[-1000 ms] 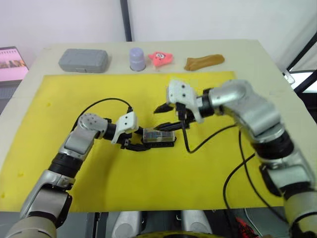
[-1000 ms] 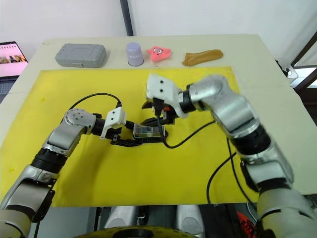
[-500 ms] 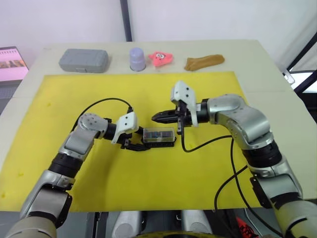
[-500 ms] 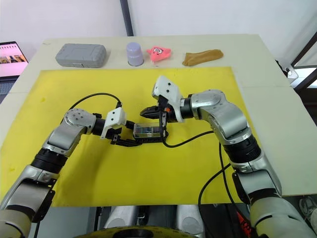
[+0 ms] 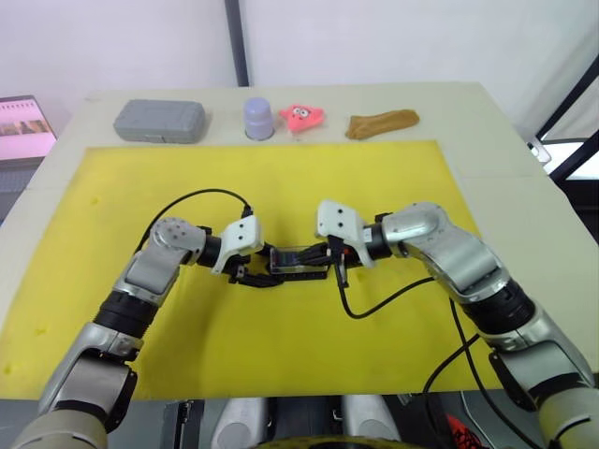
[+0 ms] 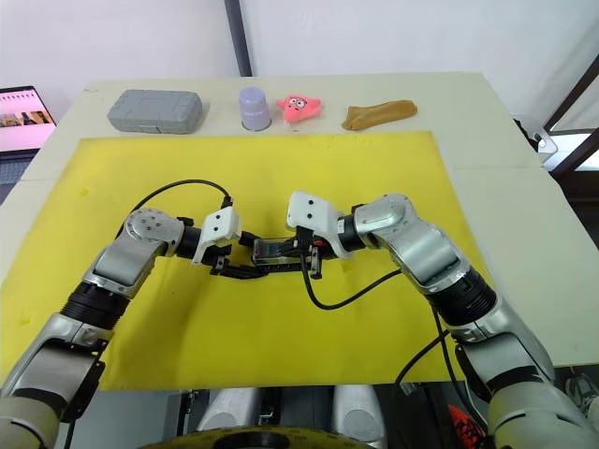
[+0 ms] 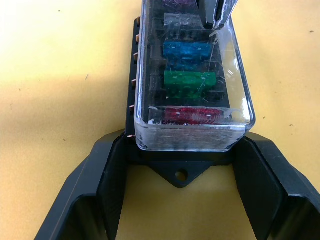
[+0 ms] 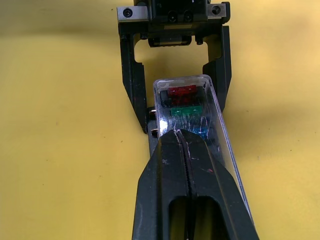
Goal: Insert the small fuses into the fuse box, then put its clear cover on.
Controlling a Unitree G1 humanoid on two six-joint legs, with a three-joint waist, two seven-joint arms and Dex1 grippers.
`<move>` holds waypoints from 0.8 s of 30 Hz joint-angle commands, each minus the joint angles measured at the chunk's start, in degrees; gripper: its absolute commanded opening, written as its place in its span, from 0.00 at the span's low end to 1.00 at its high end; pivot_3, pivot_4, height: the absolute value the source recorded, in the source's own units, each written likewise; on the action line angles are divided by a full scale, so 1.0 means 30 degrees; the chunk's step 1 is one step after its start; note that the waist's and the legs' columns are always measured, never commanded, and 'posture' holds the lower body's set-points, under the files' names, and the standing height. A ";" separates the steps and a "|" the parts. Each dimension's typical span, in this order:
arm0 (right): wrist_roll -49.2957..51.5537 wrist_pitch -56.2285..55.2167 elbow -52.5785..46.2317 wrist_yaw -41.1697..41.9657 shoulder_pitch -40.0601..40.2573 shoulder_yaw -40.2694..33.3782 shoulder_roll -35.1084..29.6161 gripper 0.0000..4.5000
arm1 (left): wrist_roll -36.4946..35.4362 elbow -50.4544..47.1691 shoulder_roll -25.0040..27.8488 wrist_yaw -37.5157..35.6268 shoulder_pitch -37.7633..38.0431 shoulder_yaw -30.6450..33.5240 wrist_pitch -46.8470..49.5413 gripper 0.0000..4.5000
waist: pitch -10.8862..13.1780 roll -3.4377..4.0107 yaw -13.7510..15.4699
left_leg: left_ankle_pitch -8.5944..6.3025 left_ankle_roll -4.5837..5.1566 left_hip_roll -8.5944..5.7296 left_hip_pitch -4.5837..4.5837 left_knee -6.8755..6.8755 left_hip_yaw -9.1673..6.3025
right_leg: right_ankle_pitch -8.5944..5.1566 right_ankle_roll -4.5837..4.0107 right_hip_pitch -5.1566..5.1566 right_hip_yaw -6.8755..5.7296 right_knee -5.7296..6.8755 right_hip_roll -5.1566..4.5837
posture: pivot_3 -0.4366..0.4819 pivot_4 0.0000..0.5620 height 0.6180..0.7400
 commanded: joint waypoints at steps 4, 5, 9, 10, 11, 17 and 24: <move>0.0045 0.0227 0.0757 -0.0362 0.0227 -0.0517 0.0535 0.00 | 0.0123 -0.0943 0.0332 0.0104 0.0328 -0.0215 0.0929 0.57 | -0.0002 -0.0001 -0.0018 | 0.0000 0.0000 0.0000 0.0000 0.0000 -0.0003 | 0.0000 0.0000 0.0001 0.0002 0.0000 -0.0002 | 0.48 0.27 0.92; 0.0518 0.0269 0.0625 -0.0347 -0.0021 -0.1197 0.0744 0.00 | 0.0177 -0.1016 0.0367 0.0130 0.0341 -0.0234 0.0796 0.68 | 0.0000 0.0003 -0.0012 | 0.0000 -0.0001 0.0003 0.0000 0.0000 -0.0004 | 0.0000 0.0000 0.0001 0.0002 0.0000 -0.0001 | 0.48 0.27 0.92; 0.1512 0.0818 0.0332 -0.0142 -0.0840 -0.2695 0.0849 0.00 | 0.0471 -0.1123 0.0524 0.0268 0.0309 -0.0313 0.0395 1.00 | 0.0003 0.0004 0.0061 | 0.0003 -0.0006 0.0001 -0.0046 0.0002 -0.0005 | 0.0001 0.0000 -0.0039 0.0003 0.0001 -0.0012 | 0.48 0.27 0.92; 0.1835 0.1081 0.0327 -0.0080 -0.1156 -0.3171 0.0741 0.00 | 0.0614 -0.1088 0.0567 0.0356 0.0279 -0.0299 0.0042 1.00 | 0.0003 0.0003 0.0061 | 0.0007 -0.0012 -0.0006 -0.0083 0.0009 -0.0004 | 0.0001 0.0000 -0.0073 0.0002 0.0001 -0.0044 | 0.48 0.27 0.92; 0.2188 0.1242 0.0186 0.0093 -0.1345 -0.3682 0.0518 0.06 | 0.0717 -0.1113 0.0638 0.0381 0.0284 -0.0292 -0.0242 1.00 | 0.0003 0.0004 0.0051 | 0.0012 -0.0020 -0.0009 -0.0110 0.0013 -0.0004 | 0.0003 -0.0001 -0.0103 0.0002 0.0004 -0.0053 | 0.48 0.27 0.92; 0.2928 0.0538 -0.0599 0.1938 -0.0980 -0.5324 -0.2406 0.61 | 0.0615 -0.2411 0.2395 0.0235 0.1261 0.0686 -0.0939 1.00 | 0.0008 0.0002 -0.0034 | 0.0015 -0.0027 -0.0009 -0.0144 -0.0008 -0.0001 | 0.0003 -0.0002 -0.0157 0.0002 0.0006 -0.0065 | 0.48 0.27 0.92; 0.1571 -0.3462 0.0255 0.4526 0.0778 -0.6343 -0.7084 0.99 | -0.3649 -0.7570 0.6278 0.0676 0.4463 0.6245 0.3861 1.00 | 0.0076 0.0039 -0.0020 | 0.0011 -0.0020 0.0021 -0.0167 -0.0040 0.0026 | -0.0002 -0.0009 -0.0215 0.0011 0.0003 -0.0061 | 0.48 0.27 0.92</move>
